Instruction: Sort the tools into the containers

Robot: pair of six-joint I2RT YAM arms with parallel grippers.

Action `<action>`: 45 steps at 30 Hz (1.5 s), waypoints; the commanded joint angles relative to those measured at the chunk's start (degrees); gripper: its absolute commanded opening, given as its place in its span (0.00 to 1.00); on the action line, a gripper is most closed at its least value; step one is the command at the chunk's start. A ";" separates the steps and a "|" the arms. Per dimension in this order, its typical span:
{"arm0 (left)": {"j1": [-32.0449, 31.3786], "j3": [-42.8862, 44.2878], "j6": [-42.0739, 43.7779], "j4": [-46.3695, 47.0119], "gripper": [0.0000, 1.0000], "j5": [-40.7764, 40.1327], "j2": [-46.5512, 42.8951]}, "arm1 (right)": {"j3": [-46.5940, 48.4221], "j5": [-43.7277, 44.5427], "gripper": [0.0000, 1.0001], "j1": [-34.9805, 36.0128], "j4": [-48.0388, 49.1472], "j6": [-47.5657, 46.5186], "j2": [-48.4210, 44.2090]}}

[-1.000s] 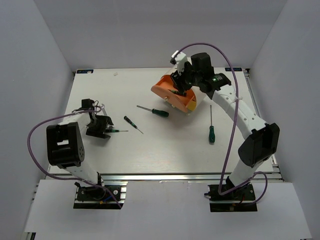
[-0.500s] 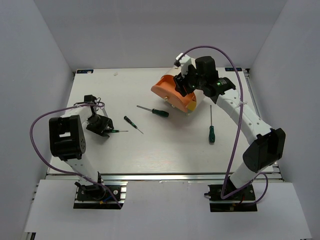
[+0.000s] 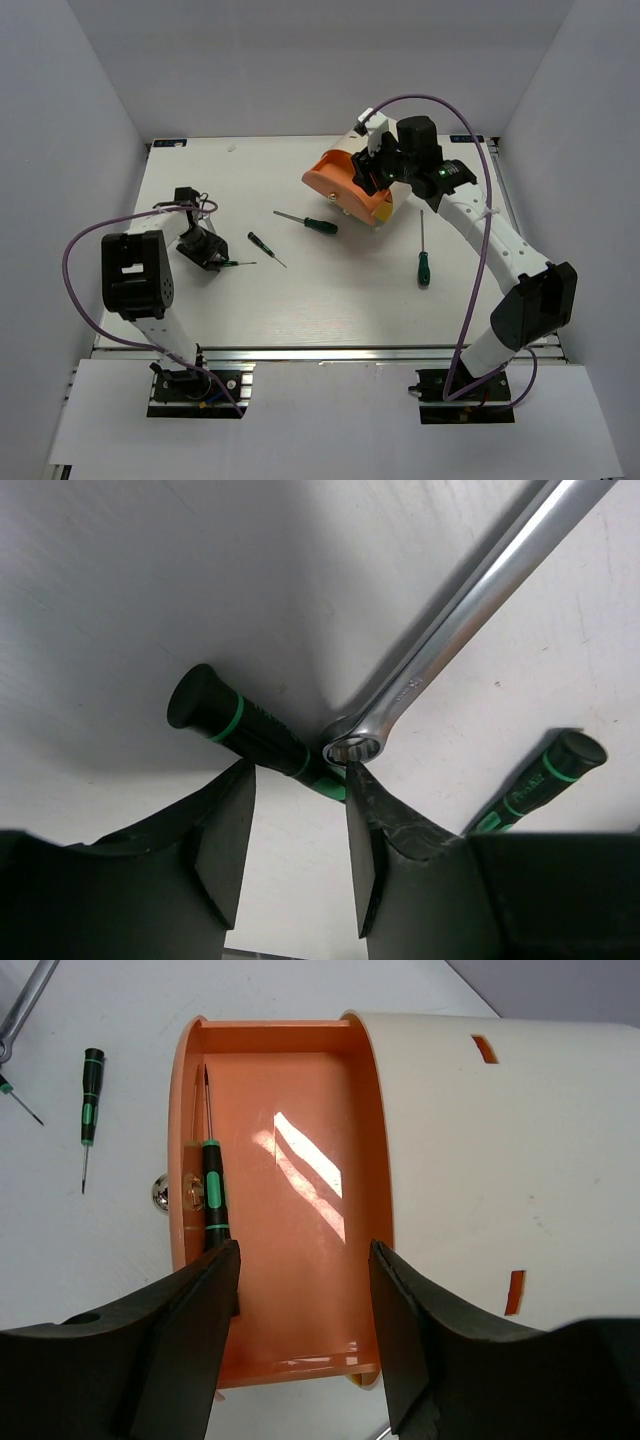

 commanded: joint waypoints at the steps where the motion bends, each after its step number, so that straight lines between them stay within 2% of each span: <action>1: -0.54 -4.20 4.02 -3.92 0.52 -6.98 1.13 | -0.79 -0.95 0.60 -0.50 2.69 0.65 -2.98; 6: -0.54 -6.13 6.92 -2.43 0.55 -5.93 -2.30 | -1.58 -1.48 0.60 -0.68 2.96 1.00 -3.33; 12: -0.54 -7.98 8.51 -2.42 0.47 -5.58 -3.36 | -1.49 -2.09 0.60 -0.59 2.96 1.17 -3.16; 17: -0.54 -9.82 8.86 -1.64 0.46 -5.58 -5.99 | -1.58 -2.18 0.60 -0.59 2.96 1.17 -3.25; 21: -0.45 -10.18 9.21 -1.90 0.46 -5.23 -4.68 | -1.67 -2.53 0.60 -0.59 2.96 1.35 -3.60; 22: -0.45 -10.35 9.30 -1.81 0.33 -5.05 -4.24 | -1.67 -2.53 0.60 -0.68 2.96 1.44 -3.60; 24: -0.45 -10.53 9.65 -1.20 0.19 -4.18 -3.45 | -1.58 -2.54 0.60 -0.76 2.87 1.44 -3.86; 25: -0.54 -10.53 9.91 -1.02 0.07 -3.91 -3.53 | -1.50 -2.53 0.60 -0.85 2.78 1.44 -4.03; 26: -0.45 -10.27 10.09 -0.93 0.03 -3.65 -3.80 | -1.49 -2.88 0.60 -0.94 2.61 1.44 -4.21; 27: -0.45 -10.01 10.52 -1.11 0.01 -3.38 -5.02 | -1.49 -3.23 0.60 -1.20 2.52 1.52 -4.56; 31: -0.98 -6.85 13.25 -2.60 0.00 -0.85 -11.94 | -1.76 -6.92 0.61 -3.04 1.90 1.26 -6.32; 33: -2.90 -2.55 14.83 -5.22 0.00 1.18 -15.82 | -3.15 -12.70 0.60 -5.32 2.43 0.56 -8.16; 34: -5.26 -1.05 15.27 -5.41 0.00 2.15 -17.06 | -3.95 -15.43 0.57 -6.29 2.78 0.12 -8.95; 35: -8.94 0.09 15.45 -5.15 0.00 4.51 -18.72 | -5.00 -20.76 0.46 -7.26 3.74 0.21 -10.79; 37: -13.96 1.59 13.62 0.36 0.00 6.63 -25.03 | -8.76 -24.75 0.26 -9.11 7.87 1.34 -12.73; 38: -14.94 1.86 12.47 5.52 0.00 8.55 -26.90 | -9.83 -24.94 0.06 -9.20 9.19 2.13 -14.48; 39: -15.65 2.56 9.85 8.01 0.00 9.96 -28.31 | -10.89 -25.29 0.00 -9.20 10.24 2.40 -15.19; 42: -17.76 5.89 6.32 17.74 0.00 14.35 -29.47 | -13.53 -25.83 0.00 -9.20 12.88 4.15 -17.04; 45: -20.57 15.02 4.47 22.69 0.00 16.12 -24.38 | -14.94 -25.30 0.00 -9.20 13.68 5.30 -17.75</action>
